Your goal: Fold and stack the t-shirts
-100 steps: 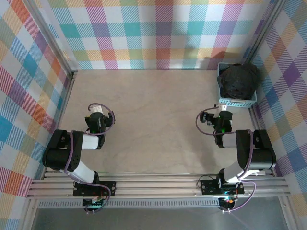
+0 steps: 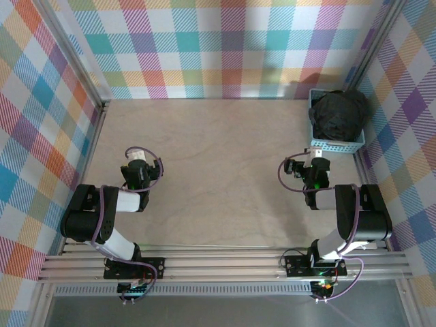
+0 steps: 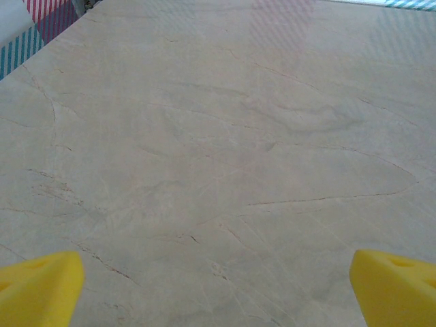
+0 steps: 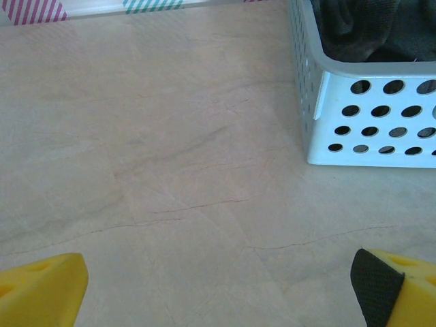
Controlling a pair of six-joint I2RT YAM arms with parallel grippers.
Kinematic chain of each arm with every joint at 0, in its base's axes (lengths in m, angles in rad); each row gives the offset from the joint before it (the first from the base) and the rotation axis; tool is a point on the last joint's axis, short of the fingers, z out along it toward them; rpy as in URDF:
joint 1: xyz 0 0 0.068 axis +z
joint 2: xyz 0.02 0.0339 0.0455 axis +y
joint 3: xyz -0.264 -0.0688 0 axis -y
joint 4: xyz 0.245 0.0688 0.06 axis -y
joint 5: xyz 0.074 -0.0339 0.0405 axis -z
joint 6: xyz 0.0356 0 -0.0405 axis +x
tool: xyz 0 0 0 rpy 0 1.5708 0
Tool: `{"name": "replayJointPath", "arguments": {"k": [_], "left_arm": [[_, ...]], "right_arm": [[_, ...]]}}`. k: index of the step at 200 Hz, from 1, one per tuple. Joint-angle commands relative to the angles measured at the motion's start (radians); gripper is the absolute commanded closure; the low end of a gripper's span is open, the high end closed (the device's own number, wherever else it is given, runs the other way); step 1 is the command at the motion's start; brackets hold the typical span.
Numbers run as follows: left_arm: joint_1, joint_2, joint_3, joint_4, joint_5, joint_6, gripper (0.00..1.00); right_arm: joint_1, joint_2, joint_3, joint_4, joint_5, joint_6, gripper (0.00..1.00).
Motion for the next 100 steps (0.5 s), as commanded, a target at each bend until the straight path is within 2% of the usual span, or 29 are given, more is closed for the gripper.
{"name": "replayJointPath", "arguments": {"k": [1,72,78,94,100], "left_arm": [[-0.007,-0.012,-0.005,0.032,-0.014,0.004,0.00],[-0.007,-0.025,-0.008,0.036,-0.016,0.004,0.00],[-0.006,-0.058,-0.004,-0.009,0.015,0.014,0.00],[-0.059,-0.233,0.050,-0.214,-0.044,0.065,0.00],[-0.086,-0.319,0.061,-0.240,-0.057,0.063,0.00]], "right_arm": [[0.005,-0.011,0.015,0.035,0.003,-0.005,0.00],[0.007,-0.018,0.006,0.053,0.006,-0.005,0.00],[0.015,-0.055,0.002,0.051,0.022,-0.012,0.00],[0.110,-0.278,0.074,-0.230,0.166,-0.073,0.00],[0.167,-0.365,0.109,-0.304,0.226,-0.119,0.00]]}}
